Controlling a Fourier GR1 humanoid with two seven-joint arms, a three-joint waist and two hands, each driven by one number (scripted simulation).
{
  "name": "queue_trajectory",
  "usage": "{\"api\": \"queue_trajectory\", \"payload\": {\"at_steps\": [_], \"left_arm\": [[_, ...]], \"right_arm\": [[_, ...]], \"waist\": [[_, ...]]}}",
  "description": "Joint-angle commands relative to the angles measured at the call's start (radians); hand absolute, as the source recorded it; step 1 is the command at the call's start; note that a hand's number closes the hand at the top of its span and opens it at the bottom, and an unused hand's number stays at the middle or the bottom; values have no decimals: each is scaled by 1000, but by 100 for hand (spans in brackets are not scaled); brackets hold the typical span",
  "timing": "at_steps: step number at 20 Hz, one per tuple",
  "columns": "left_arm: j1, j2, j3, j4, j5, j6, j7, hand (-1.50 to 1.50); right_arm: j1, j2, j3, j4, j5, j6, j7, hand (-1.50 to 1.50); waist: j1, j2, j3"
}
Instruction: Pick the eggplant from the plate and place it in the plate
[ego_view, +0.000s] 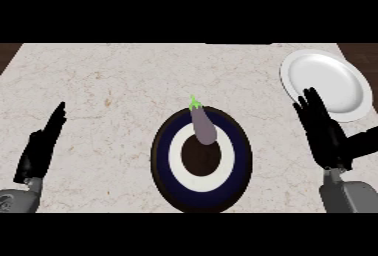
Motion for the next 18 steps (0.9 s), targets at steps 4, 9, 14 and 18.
{"api": "queue_trajectory", "payload": {"at_steps": [4, 9, 14, 18], "left_arm": [[-64, -128, -63, -31, 17, 11, 45, 0], [-58, -155, -93, -19, 36, -25, 58, 0], [-43, -219, -82, -49, 62, 36, 141, 0], [-23, -237, -85, -65, 39, 74, 125, 0]], "right_arm": [[-276, 44, 245, 87, 18, 119, 328, 150], [-474, -241, 467, 15, 388, 330, 261, 150], [-499, -10, 400, 324, 281, 260, 338, 150], [-529, 11, 294, 422, 69, 497, 224, -150]], "waist": [[109, 25, 11], [195, 6, -17], [82, 21, 16], [56, 18, 17]]}}
